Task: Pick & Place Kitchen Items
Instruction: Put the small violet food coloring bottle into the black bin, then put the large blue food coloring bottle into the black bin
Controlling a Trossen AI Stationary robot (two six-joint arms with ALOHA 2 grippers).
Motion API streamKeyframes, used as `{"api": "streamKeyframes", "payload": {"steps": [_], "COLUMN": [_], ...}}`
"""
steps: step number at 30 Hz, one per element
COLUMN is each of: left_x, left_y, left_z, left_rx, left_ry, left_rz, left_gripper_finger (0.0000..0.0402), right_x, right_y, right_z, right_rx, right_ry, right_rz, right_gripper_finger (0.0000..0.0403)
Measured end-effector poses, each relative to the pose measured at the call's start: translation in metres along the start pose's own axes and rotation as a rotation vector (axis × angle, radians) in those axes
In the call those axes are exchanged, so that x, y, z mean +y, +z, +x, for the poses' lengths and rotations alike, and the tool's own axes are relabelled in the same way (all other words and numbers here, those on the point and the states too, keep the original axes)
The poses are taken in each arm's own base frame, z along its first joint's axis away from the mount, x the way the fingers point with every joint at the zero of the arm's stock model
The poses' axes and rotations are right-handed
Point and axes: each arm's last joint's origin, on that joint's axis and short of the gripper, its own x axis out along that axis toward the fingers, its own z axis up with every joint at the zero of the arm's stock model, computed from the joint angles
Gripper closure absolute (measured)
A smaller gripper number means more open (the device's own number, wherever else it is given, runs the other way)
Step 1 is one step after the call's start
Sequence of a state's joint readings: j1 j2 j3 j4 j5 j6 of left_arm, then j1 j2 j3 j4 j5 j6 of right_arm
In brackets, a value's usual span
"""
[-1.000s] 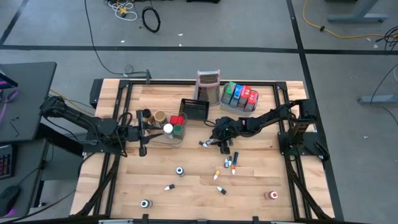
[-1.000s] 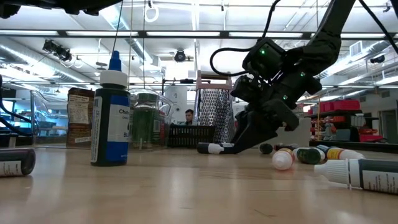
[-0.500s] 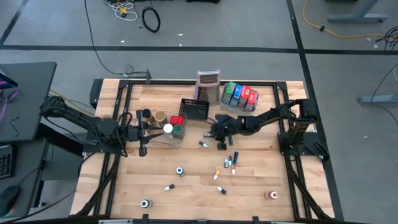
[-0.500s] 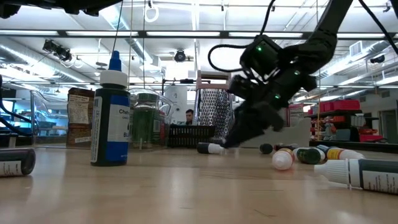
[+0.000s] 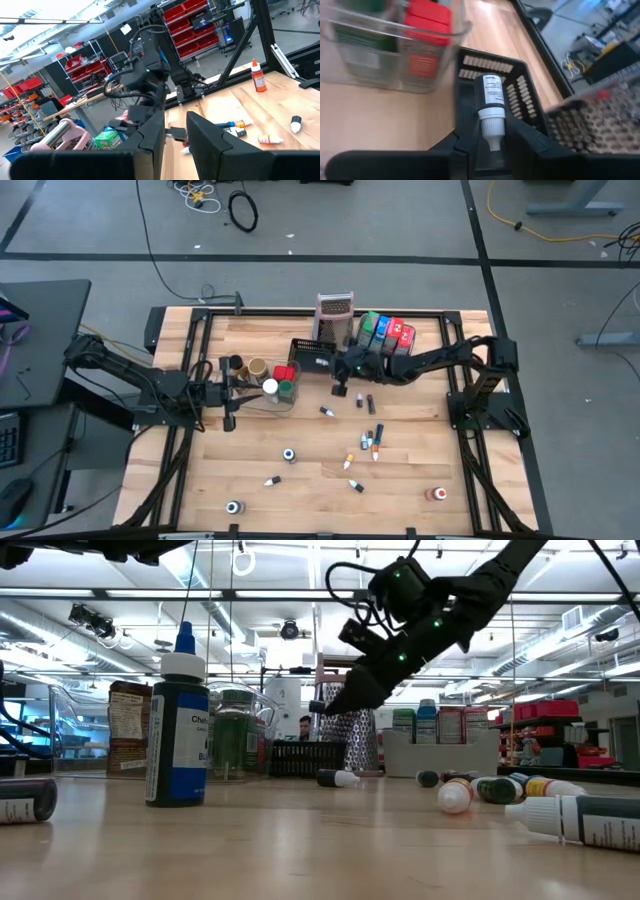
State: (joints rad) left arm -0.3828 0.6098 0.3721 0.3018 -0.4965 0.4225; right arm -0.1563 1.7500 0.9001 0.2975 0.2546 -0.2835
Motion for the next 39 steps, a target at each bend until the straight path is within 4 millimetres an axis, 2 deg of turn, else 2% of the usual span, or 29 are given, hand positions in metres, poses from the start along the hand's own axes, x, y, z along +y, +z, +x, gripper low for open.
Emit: {"api": "streamKeyframes", "payload": {"steps": [8,16,20,27,35,39], "left_x": [0.0,0.0,0.0,0.0,0.0,0.0], "left_y": [0.0,0.0,0.0,0.0,0.0,0.0], "left_z": [0.0,0.0,0.0,0.0,0.0,0.0], "left_rx": [-0.003,-0.003,-0.003,-0.003,-0.002,-0.003], "left_ry": [0.001,0.001,0.001,0.001,0.0,-0.001], "left_rz": [-0.002,-0.002,-0.002,-0.001,0.015,0.016], "left_gripper_finger": [0.0313,0.0313,0.0313,0.0313,0.0313,0.0313], "right_x": [-0.021,-0.026,-0.022,0.002,0.056,0.082], "right_y": [-0.011,-0.017,-0.011,0.016,0.052,0.061], "right_z": [0.008,0.013,0.013,-0.001,-0.029,-0.044], "right_rx": [0.04,0.06,0.012,-0.157,-0.473,-0.57], "right_ry": [-0.05,-0.051,-0.04,0.185,0.717,0.749], "right_rz": [0.069,0.07,0.072,0.044,0.028,-0.072], "right_gripper_finger": [0.0308,0.0258,0.0231,0.0197,0.0177,0.0158]}}
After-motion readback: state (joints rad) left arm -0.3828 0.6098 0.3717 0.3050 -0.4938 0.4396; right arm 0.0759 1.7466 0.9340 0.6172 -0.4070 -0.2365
